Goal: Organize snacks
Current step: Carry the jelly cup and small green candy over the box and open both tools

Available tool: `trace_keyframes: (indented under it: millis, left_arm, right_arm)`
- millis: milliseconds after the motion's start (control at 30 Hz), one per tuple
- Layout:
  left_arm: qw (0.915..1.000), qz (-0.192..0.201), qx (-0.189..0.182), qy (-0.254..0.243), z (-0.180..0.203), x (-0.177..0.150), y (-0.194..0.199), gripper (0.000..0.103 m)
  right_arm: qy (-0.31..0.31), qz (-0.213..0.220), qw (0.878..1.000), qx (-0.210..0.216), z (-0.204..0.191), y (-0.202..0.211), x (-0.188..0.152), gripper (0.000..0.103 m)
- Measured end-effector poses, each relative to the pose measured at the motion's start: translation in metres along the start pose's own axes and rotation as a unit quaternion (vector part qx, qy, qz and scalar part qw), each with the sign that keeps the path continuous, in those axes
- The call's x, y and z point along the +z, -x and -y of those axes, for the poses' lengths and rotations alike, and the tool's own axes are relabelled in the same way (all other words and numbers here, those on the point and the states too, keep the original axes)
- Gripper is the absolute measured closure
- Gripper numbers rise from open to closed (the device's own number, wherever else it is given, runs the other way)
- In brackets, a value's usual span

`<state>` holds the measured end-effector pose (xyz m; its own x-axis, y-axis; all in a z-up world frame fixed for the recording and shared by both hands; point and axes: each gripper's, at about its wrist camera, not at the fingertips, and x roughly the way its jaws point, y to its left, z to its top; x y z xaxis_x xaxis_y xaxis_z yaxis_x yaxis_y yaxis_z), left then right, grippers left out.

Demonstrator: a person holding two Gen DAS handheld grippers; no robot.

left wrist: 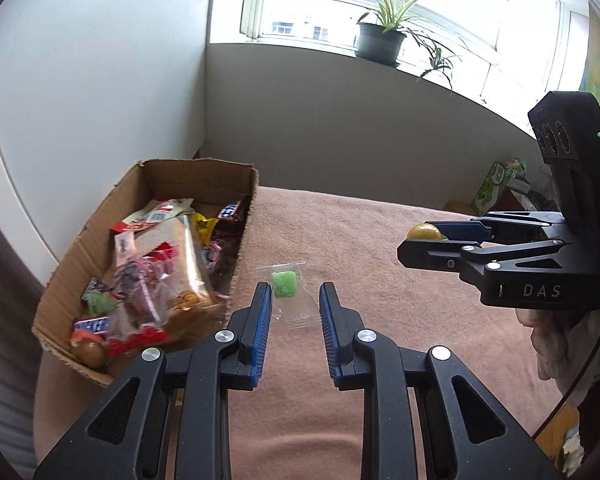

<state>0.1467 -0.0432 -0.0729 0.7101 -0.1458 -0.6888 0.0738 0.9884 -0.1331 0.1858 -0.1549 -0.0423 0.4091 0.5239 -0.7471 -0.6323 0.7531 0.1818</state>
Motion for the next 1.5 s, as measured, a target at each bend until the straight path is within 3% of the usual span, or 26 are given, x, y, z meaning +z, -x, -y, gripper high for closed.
trace_keyframes:
  millis: [267,467,600,1033,1167,1300,1433,1500]
  left_arm:
    - [0.9992,0.017,0.028,0.025,-0.054,0.003,0.025,0.08]
    - [0.9983,0.017,0.049,0.026,-0.084,0.008,0.025,0.08]
    - [0.9976,0.015,0.058,0.035,-0.105,0.012,0.022,0.08]
    - [0.9967,-0.002,0.058,0.057,-0.13,0.012,0.011,0.08]
    - [0.9969,-0.004,0.057,0.055,-0.129,0.012,0.009,0.079]
    - [0.9968,-0.006,0.058,0.055,-0.129,0.013,0.007,0.079]
    - [0.9964,-0.007,0.062,0.058,-0.131,0.012,0.006,0.075]
    - [0.9962,-0.005,0.066,0.057,-0.131,0.011,0.008,0.068]
  right_arm:
    - [0.024,0.009,1.0,-0.009,-0.047,-0.018,0.037,0.056]
    - [0.013,-0.002,1.0,-0.018,-0.061,-0.049,0.063,0.056]
    - [-0.017,-0.014,1.0,0.004,-0.06,-0.069,0.076,0.056]
    - [-0.034,-0.046,0.998,0.012,-0.07,-0.106,0.081,0.054]
    - [-0.04,-0.042,0.998,0.013,-0.068,-0.105,0.082,0.046]
    - [-0.04,-0.042,0.998,0.014,-0.068,-0.105,0.083,0.045]
    - [-0.044,-0.034,0.998,0.011,-0.068,-0.102,0.082,0.027]
    - [-0.043,-0.034,0.998,0.013,-0.068,-0.101,0.081,0.027]
